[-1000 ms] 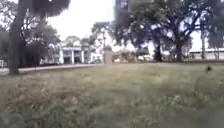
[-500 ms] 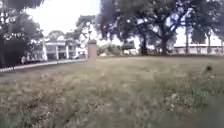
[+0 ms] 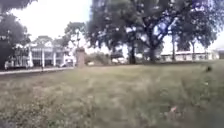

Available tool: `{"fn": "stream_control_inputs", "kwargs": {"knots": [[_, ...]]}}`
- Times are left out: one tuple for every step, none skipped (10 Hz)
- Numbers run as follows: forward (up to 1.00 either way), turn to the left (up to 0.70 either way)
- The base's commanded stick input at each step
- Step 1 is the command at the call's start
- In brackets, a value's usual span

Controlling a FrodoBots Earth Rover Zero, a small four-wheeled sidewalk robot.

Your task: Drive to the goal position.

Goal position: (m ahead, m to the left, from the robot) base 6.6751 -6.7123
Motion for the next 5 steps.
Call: {"fn": "stream_control_inputs", "kwargs": {"knots": [[0.7,-0.3],[0.7,-0.18],[0.7,0.0],[0.7,0.0],[0.7,0.0]]}}
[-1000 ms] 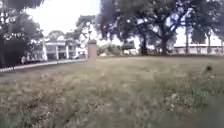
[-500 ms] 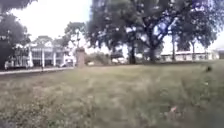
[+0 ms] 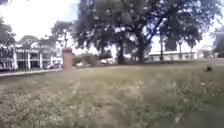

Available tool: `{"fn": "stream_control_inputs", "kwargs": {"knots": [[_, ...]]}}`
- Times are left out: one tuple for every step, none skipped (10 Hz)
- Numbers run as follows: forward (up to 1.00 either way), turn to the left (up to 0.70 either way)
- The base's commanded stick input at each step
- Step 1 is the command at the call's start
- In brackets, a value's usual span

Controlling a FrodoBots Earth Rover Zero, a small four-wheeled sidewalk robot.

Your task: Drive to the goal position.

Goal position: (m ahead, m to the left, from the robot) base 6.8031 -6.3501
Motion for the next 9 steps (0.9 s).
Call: {"fn": "stream_control_inputs", "kwargs": {"knots": [[0.7,0.0],[0.7,0.0],[0.7,0.0],[0.7,0.0],[0.7,0.0],[0.7,0.0],[0.7,0.0],[0.7,0.0],[0.7,0.0]]}}
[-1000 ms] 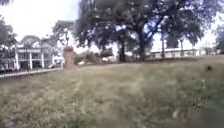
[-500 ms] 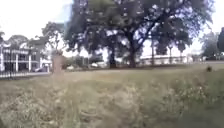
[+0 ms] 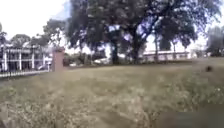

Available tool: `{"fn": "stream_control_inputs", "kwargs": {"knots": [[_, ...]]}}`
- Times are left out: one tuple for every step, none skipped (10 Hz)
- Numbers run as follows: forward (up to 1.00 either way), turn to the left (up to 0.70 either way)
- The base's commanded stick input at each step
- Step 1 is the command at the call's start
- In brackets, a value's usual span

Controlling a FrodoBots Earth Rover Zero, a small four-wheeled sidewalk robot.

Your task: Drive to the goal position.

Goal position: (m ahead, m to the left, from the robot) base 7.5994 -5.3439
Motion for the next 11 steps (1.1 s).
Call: {"fn": "stream_control_inputs", "kwargs": {"knots": [[0.7,0.0],[0.7,0.0],[0.7,0.0],[0.7,0.0],[0.7,0.0],[0.7,0.0],[0.7,0.0],[0.7,0.0],[0.7,0.0],[0.7,0.0],[0.7,0.0]]}}
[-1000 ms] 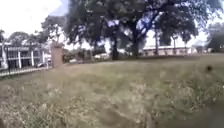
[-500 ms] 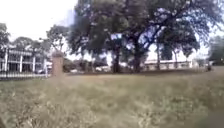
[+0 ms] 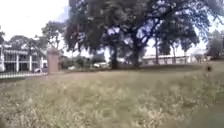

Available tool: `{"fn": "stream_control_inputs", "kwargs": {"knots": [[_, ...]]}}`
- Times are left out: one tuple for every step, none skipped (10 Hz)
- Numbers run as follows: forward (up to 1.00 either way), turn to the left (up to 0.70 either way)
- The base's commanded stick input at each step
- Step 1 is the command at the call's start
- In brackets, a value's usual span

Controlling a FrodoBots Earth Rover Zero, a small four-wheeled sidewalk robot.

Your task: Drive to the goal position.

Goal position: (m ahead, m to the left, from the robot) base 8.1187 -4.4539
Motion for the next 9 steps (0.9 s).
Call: {"fn": "stream_control_inputs", "kwargs": {"knots": [[0.7,0.0],[0.7,0.0],[0.7,0.0],[0.7,0.0],[0.7,0.0],[0.7,0.0],[0.7,-0.04],[0.7,-0.26],[0.7,-0.35]]}}
